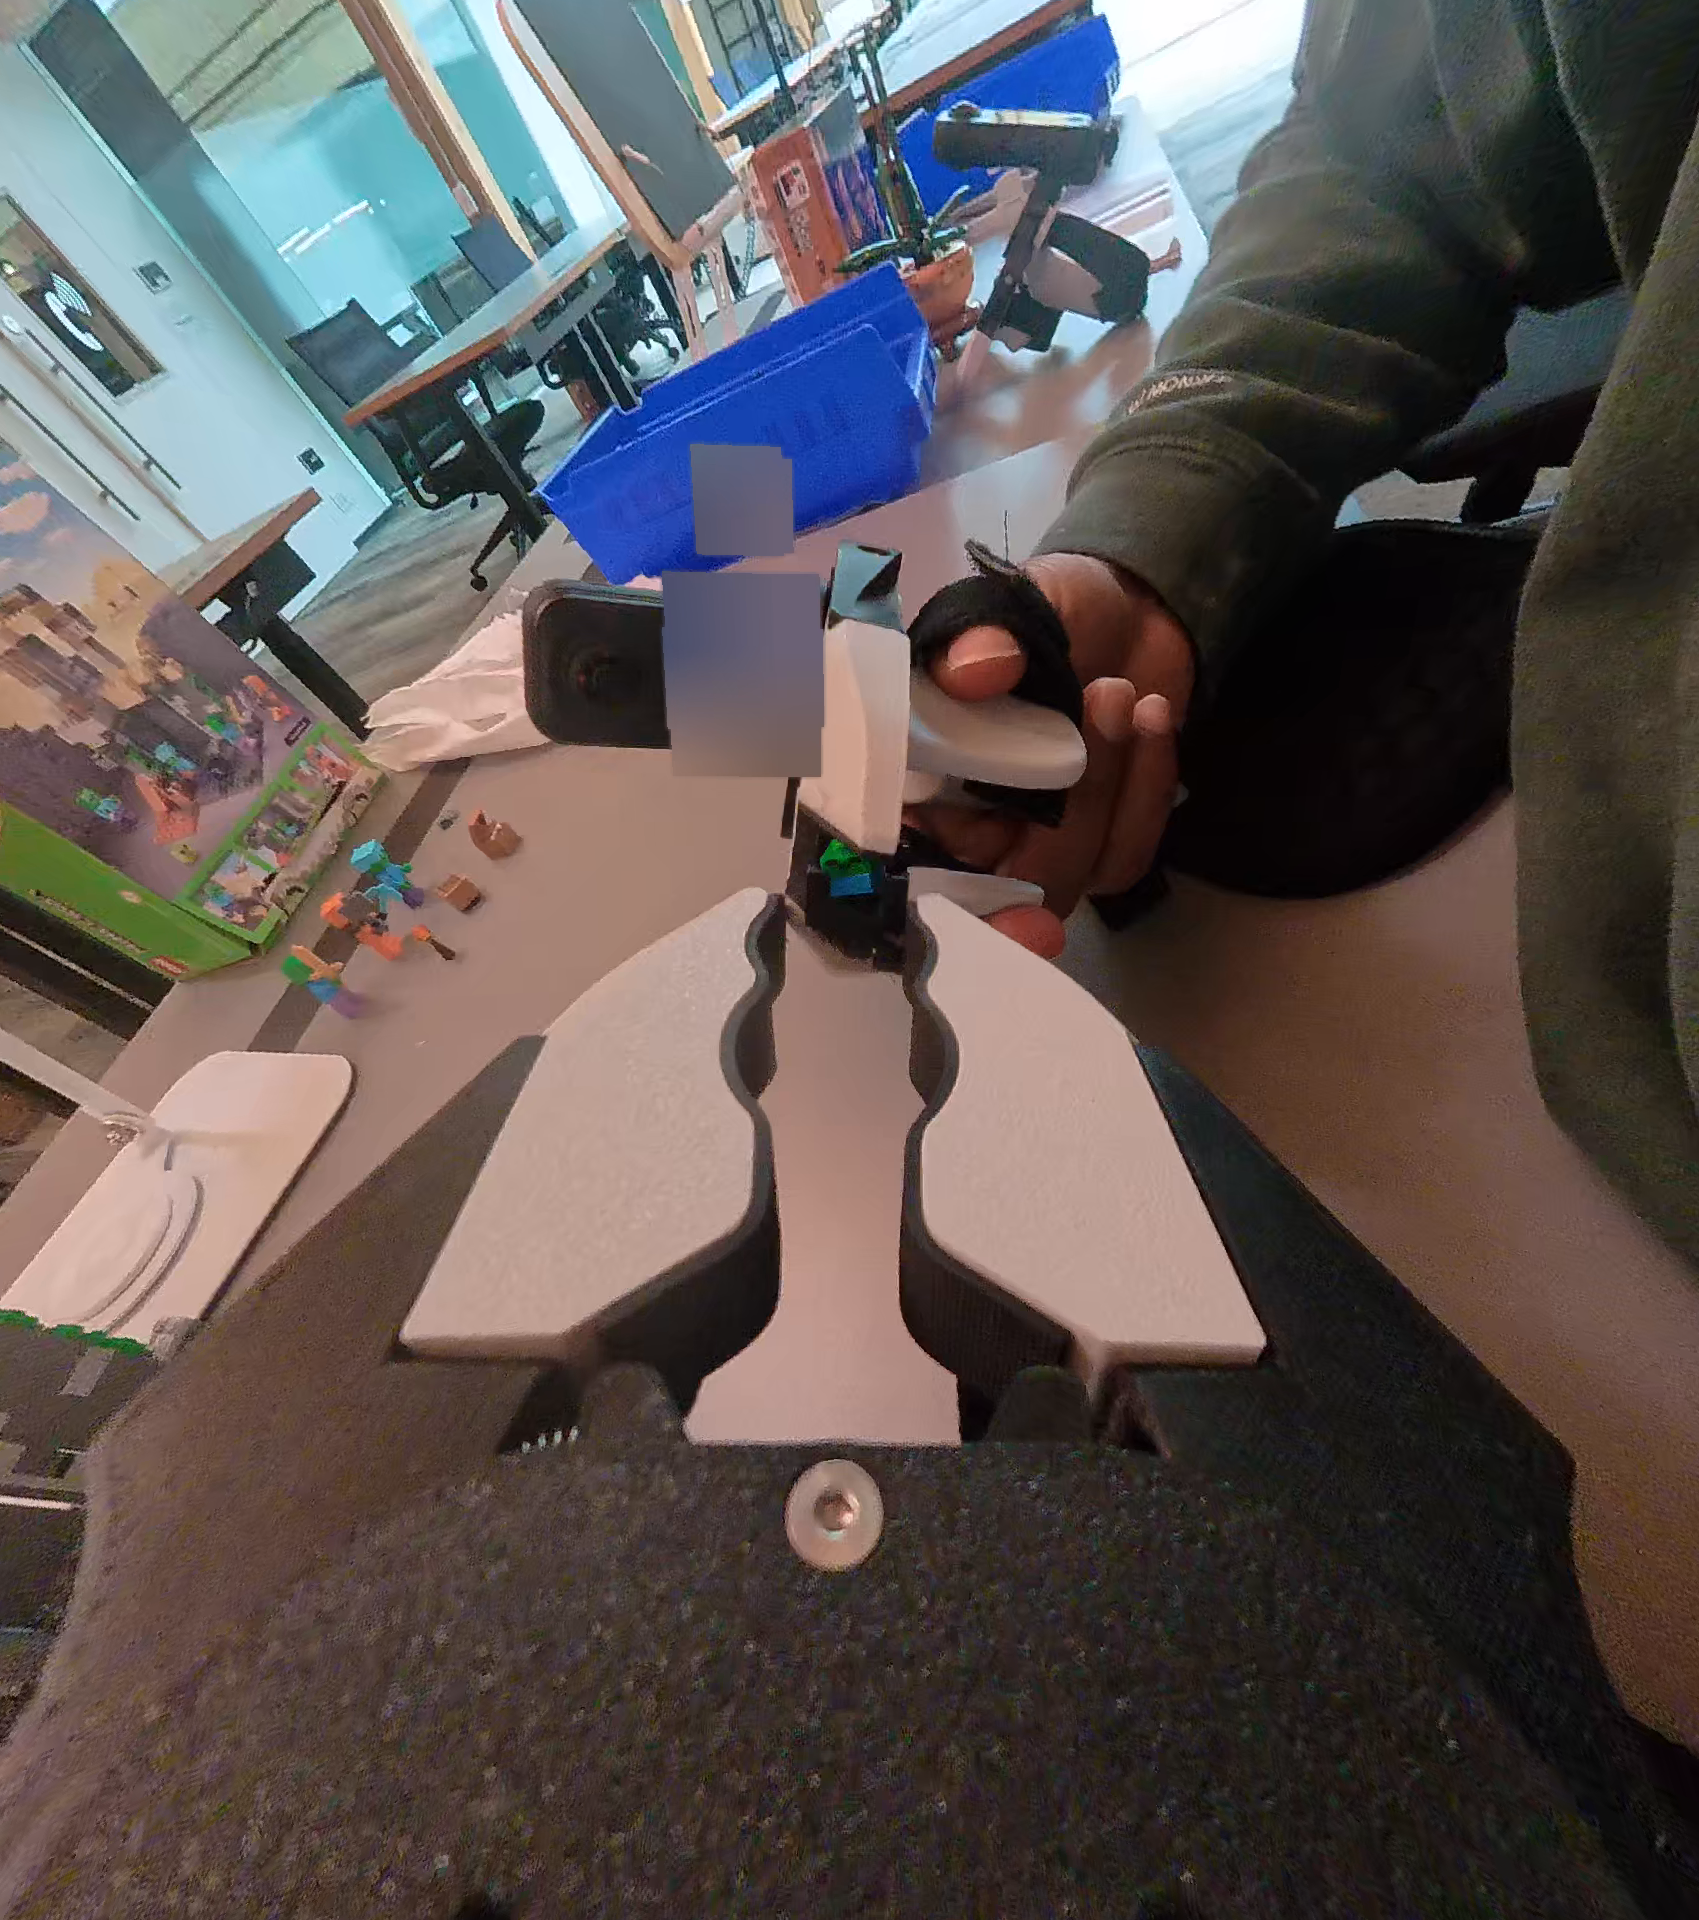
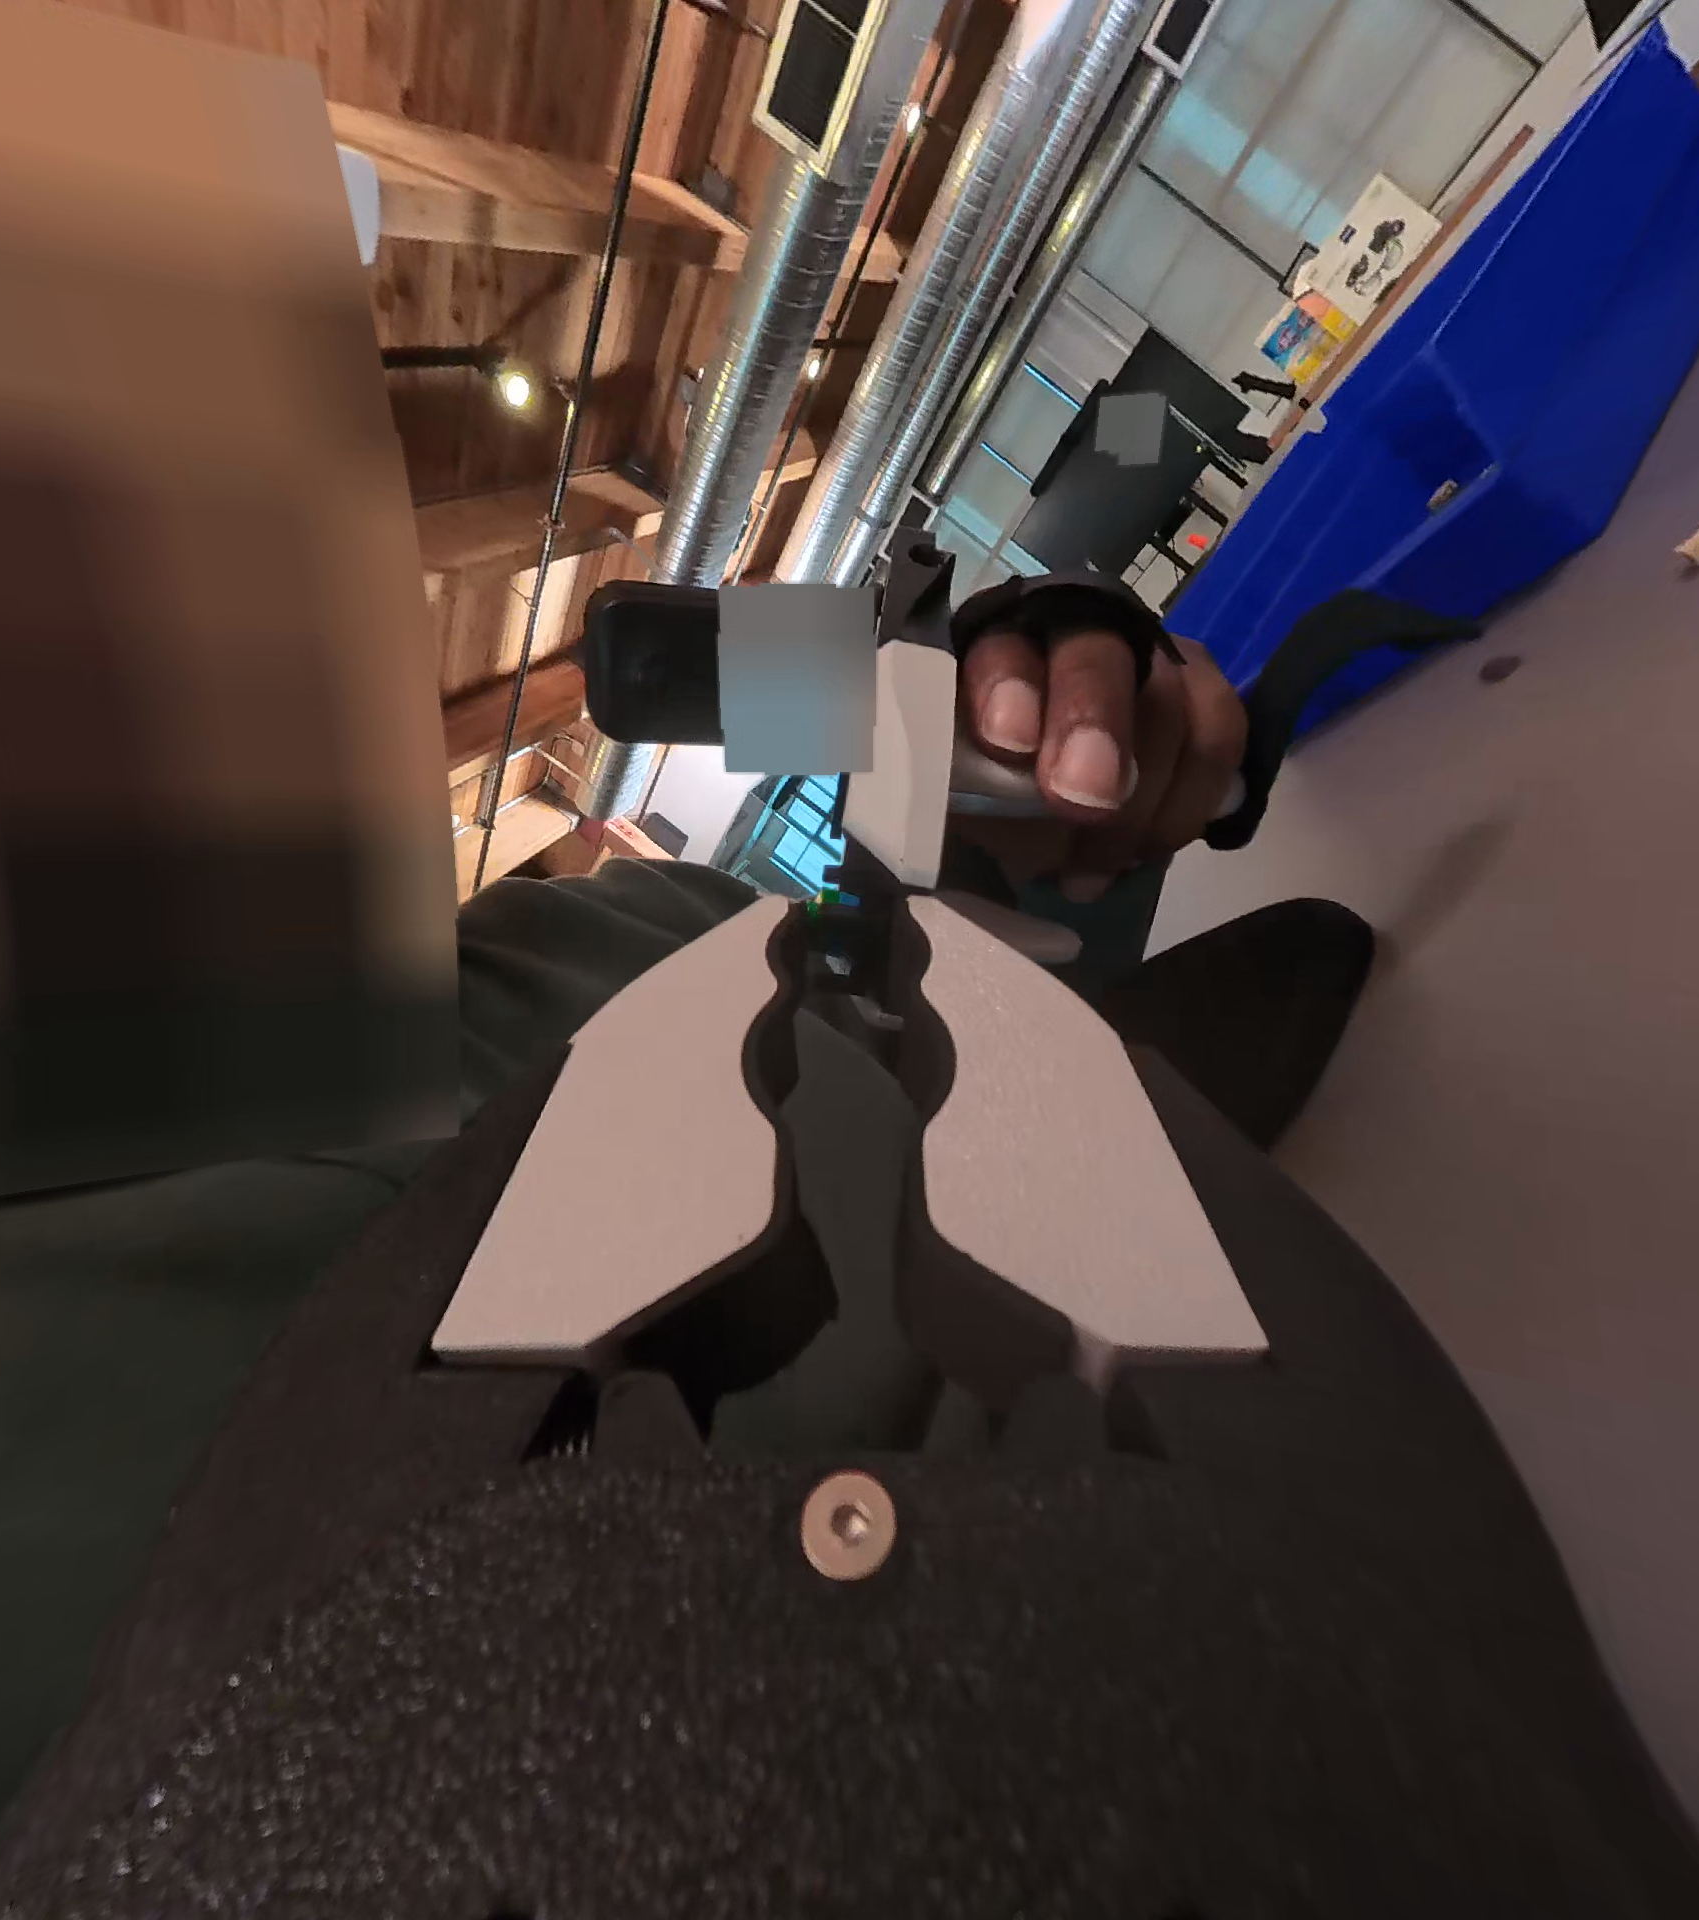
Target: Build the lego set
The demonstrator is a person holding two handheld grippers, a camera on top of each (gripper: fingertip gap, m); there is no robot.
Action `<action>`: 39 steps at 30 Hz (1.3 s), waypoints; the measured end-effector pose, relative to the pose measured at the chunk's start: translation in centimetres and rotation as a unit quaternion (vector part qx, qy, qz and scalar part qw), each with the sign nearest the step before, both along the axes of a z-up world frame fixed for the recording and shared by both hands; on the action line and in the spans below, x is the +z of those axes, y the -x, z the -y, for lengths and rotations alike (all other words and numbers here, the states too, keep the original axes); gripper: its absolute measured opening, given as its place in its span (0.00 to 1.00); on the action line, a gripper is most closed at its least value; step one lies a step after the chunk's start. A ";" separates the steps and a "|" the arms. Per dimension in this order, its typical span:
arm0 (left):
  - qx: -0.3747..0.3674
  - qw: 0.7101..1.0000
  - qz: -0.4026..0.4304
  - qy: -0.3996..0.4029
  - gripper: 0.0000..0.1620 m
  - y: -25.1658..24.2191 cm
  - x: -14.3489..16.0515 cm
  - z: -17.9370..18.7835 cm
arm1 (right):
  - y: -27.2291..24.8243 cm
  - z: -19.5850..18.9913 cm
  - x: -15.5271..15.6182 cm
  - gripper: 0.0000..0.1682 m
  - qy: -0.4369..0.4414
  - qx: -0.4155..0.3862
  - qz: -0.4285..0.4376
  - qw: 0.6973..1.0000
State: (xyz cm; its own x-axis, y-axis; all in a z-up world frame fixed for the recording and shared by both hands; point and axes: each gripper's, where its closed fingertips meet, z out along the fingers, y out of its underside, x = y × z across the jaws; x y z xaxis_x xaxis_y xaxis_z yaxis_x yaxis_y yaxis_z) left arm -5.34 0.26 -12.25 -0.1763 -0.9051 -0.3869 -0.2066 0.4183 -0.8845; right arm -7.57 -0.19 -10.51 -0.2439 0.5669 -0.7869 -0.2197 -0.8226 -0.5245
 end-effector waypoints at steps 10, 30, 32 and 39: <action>-0.047 0.999 -0.018 0.009 0.13 0.1 -0.3 1.0 | 0.1 1.0 -0.6 0.09 -0.039 -0.007 0.018 0.999; -0.025 0.999 0.024 -0.026 0.12 0.1 0.2 1.1 | -0.1 1.0 -0.1 0.09 -0.036 0.010 0.005 0.999; -0.022 0.999 0.025 -0.031 0.11 0.2 0.1 1.0 | -0.2 0.9 -0.3 0.09 -0.027 0.011 0.005 1.000; -0.015 1.000 0.010 -0.024 0.10 0.3 -0.7 0.7 | -0.1 0.4 -1.1 0.09 0.024 0.017 0.021 0.999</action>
